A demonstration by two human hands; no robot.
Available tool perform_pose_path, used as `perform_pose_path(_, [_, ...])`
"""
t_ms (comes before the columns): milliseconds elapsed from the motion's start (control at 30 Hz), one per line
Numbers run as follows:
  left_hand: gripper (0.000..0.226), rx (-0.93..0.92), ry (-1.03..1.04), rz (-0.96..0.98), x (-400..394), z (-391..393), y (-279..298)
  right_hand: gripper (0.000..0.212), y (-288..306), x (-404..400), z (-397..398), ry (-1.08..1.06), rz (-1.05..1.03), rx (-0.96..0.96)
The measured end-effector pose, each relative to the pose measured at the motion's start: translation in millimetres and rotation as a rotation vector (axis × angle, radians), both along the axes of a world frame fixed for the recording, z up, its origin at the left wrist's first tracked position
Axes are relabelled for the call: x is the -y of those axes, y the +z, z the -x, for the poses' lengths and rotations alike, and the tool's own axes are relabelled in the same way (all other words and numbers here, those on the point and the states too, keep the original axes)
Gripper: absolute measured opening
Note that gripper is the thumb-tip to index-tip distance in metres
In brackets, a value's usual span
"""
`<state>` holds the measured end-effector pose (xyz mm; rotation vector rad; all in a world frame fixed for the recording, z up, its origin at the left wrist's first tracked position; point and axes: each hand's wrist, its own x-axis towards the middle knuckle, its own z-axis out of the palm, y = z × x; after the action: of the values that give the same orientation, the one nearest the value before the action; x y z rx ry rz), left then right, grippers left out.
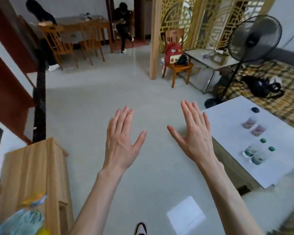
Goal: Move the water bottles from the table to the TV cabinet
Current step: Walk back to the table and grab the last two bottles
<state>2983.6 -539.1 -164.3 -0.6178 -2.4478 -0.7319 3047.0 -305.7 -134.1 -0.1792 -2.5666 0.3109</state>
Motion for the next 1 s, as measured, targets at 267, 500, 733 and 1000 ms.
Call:
perform_pose_path(267, [0.073,0.057,-0.307,0.01,-115.7,86.9,-8.7,0.079,-15.1,-82.8,15.6,-0.314,0.003,-0.015])
perform_pose_path(500, [0.073,0.109,-0.572,0.056,-237.8,114.6,-17.4,0.08,-22.5,-170.3,-8.8,-0.601,0.044,0.011])
perform_pose_path(733, [0.073,0.139,-0.753,0.112,-369.4,115.6,-33.3,0.081,-39.8,-263.0,-36.7,-0.784,0.11,0.028])
perform_pose_path(1000, [0.066,0.147,-0.921,0.173,-537.6,105.8,-49.9,0.081,-69.1,-398.8,-62.5,-0.933,0.158,0.047])
